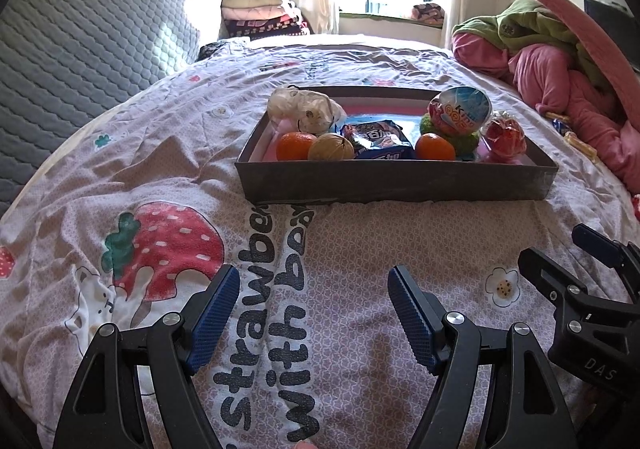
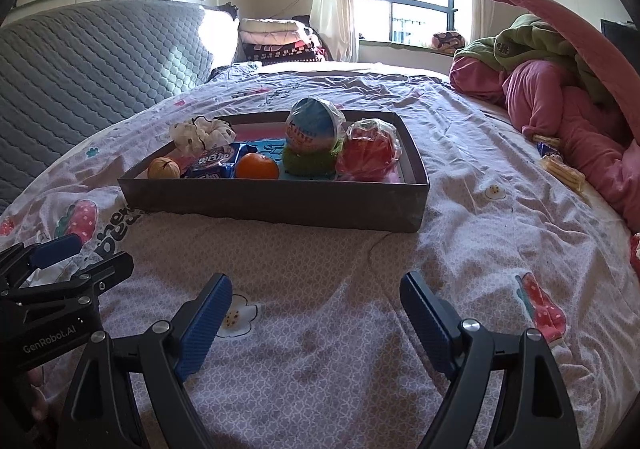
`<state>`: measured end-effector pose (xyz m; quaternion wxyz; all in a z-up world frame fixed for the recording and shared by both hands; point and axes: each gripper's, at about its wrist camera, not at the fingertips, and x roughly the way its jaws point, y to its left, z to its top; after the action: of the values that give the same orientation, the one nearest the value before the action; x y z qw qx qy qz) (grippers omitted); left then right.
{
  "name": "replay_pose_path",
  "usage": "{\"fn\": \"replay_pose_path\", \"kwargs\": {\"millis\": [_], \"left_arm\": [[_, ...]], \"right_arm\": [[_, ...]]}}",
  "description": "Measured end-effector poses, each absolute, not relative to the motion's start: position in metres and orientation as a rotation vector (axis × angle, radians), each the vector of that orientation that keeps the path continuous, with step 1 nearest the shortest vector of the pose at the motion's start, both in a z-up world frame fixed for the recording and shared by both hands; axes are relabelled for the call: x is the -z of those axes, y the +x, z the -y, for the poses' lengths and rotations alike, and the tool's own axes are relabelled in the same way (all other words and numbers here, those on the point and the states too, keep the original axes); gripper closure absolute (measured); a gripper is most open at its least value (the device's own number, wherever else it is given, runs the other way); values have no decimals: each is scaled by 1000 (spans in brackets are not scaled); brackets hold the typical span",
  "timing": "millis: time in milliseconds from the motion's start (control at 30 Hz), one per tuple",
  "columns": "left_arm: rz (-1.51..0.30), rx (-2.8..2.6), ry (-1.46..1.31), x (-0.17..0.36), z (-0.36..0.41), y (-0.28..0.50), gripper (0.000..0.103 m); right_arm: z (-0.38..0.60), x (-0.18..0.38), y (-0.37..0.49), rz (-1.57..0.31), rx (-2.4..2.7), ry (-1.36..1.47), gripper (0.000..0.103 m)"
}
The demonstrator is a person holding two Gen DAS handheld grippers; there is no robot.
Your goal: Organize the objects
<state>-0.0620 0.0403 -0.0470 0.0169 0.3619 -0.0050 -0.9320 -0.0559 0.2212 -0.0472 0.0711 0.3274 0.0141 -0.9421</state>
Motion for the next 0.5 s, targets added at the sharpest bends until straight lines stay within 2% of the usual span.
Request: {"fn": "replay_pose_path", "kwargs": {"millis": [500], "left_arm": [[11, 2891, 1146, 49, -41, -64, 25]], "right_arm": [[-221, 48, -56, -32, 2836, 996, 17]]}}
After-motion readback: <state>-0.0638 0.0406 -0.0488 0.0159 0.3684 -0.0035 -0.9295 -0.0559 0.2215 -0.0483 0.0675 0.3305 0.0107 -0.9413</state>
